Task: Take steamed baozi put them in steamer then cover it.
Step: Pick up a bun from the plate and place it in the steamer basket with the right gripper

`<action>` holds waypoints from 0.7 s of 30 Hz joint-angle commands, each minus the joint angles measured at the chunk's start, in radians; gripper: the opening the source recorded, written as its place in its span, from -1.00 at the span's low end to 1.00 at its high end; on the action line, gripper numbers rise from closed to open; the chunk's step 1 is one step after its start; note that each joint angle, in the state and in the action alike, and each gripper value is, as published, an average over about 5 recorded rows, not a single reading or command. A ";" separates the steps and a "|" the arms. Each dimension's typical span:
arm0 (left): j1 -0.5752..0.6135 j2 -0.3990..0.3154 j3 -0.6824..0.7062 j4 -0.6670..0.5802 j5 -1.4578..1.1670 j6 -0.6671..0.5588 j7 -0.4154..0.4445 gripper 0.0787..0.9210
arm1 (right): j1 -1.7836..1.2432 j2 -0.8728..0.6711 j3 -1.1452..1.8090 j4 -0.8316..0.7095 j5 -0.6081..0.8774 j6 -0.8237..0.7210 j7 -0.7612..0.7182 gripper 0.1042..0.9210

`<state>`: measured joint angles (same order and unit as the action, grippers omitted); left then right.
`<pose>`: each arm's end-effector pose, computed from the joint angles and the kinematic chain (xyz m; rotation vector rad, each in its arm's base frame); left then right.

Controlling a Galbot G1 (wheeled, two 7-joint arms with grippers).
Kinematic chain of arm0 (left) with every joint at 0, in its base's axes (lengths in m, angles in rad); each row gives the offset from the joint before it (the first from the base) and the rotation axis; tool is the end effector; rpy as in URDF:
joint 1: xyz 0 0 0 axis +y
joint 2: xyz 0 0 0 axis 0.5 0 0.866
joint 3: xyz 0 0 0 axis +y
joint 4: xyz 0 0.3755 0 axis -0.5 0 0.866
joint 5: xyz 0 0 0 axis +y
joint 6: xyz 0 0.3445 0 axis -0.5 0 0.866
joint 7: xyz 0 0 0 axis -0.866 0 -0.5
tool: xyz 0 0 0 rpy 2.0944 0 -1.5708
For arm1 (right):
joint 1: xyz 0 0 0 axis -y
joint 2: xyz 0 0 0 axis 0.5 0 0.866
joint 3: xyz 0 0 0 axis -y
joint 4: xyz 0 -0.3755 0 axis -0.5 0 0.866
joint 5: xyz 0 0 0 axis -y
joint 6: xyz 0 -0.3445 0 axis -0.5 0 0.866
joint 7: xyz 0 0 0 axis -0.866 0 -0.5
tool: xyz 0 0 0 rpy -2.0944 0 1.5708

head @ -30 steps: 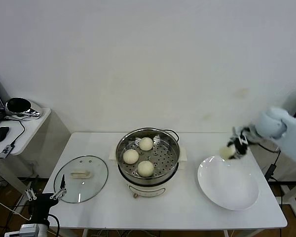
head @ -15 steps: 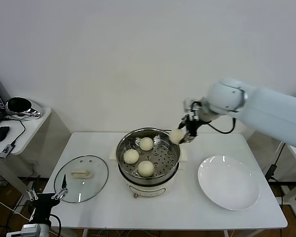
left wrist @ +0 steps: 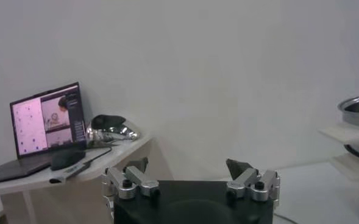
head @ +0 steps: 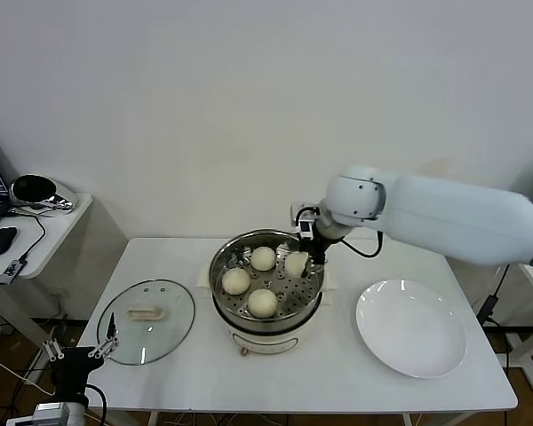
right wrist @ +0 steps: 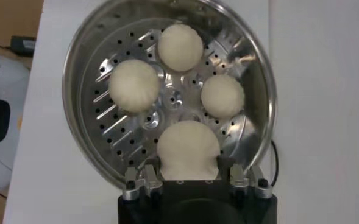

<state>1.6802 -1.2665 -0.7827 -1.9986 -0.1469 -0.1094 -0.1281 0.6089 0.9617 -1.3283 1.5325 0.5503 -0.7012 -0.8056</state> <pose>0.1273 0.1463 -0.3387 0.3005 -3.0703 -0.3897 0.5143 0.0489 -0.0519 1.2765 -1.5294 1.3606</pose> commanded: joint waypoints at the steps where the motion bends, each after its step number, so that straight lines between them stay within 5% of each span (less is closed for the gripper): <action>1: 0.003 -0.002 -0.001 0.002 0.002 -0.002 0.000 0.77 | -0.111 0.056 0.012 -0.052 -0.031 -0.026 0.037 0.18; 21: 0.010 -0.004 -0.015 0.007 0.002 -0.014 0.000 0.77 | -0.161 0.065 0.075 -0.088 -0.095 -0.025 0.041 0.26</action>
<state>1.6893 -1.2711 -0.7978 -1.9927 -0.1454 -0.1227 -0.1283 0.4621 1.0354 -1.2762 1.4418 0.4769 -0.7227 -0.7674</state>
